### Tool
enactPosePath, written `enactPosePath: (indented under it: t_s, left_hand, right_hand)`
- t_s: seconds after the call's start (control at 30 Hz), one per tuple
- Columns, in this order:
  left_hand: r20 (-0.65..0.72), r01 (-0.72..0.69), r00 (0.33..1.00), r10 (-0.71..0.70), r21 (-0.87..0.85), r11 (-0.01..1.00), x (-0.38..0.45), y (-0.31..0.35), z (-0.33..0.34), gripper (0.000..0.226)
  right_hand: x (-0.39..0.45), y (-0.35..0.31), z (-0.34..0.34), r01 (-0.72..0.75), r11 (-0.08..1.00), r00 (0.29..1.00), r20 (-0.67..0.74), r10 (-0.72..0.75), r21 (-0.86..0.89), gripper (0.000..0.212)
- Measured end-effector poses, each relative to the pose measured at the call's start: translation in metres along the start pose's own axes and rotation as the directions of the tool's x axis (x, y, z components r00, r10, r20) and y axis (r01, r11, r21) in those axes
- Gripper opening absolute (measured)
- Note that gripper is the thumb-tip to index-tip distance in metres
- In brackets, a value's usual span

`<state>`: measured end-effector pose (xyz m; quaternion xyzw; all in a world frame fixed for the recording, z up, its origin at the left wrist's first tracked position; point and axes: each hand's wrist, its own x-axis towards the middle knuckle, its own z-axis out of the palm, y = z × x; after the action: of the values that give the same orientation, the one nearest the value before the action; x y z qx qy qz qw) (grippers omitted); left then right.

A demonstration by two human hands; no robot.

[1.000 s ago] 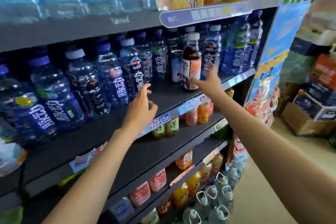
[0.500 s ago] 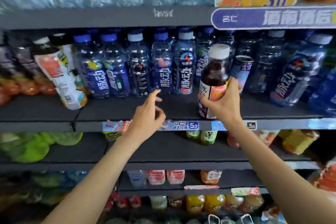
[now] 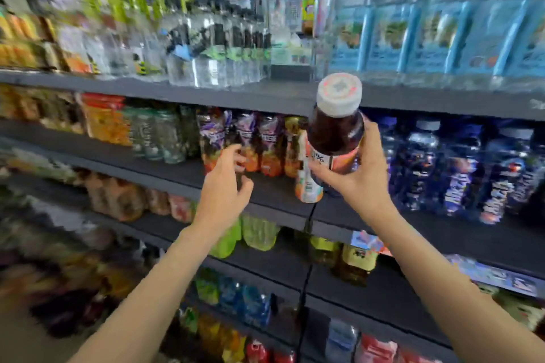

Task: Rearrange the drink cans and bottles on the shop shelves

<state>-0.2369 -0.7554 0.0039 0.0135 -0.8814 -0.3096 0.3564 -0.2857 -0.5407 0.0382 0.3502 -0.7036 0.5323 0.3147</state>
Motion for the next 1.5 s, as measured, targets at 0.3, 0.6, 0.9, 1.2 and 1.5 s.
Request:
enactPosePath:
  t_s: [0.3,0.6,0.9,1.2,1.5]
  left_hand:
    - [-0.057,0.030,0.998,-0.022,0.153,0.988,0.046,-0.121,-0.154,0.058]
    - [-0.151,0.035,0.988,0.013,0.315,0.948,0.110,-0.241,-0.233,0.059]
    - [-0.190,0.008,0.980,0.059,0.332,0.943,0.204,-0.329,-0.261,0.062]
    - [-0.221,-0.016,0.973,0.071,0.241,0.970,0.281,-0.446,-0.304,0.059]
    - [-0.006,-0.265,0.964,0.265,0.032,0.964,0.370,-0.556,-0.367,0.071]
  right_hand:
    - [0.058,-0.068,0.203,-0.095,0.948,0.995,0.052,0.083,0.303,0.089]
    - [0.114,-0.078,0.355,-0.097,0.906,0.992,0.114,0.054,0.412,0.098]
    - [0.202,-0.080,0.463,0.015,0.908,0.991,0.113,-0.069,0.418,0.101]
    - [0.268,-0.095,0.578,0.140,0.950,0.974,0.135,-0.183,0.278,0.101]
    - [0.327,-0.096,0.752,0.086,0.988,0.995,-0.044,-0.092,-0.131,0.097]
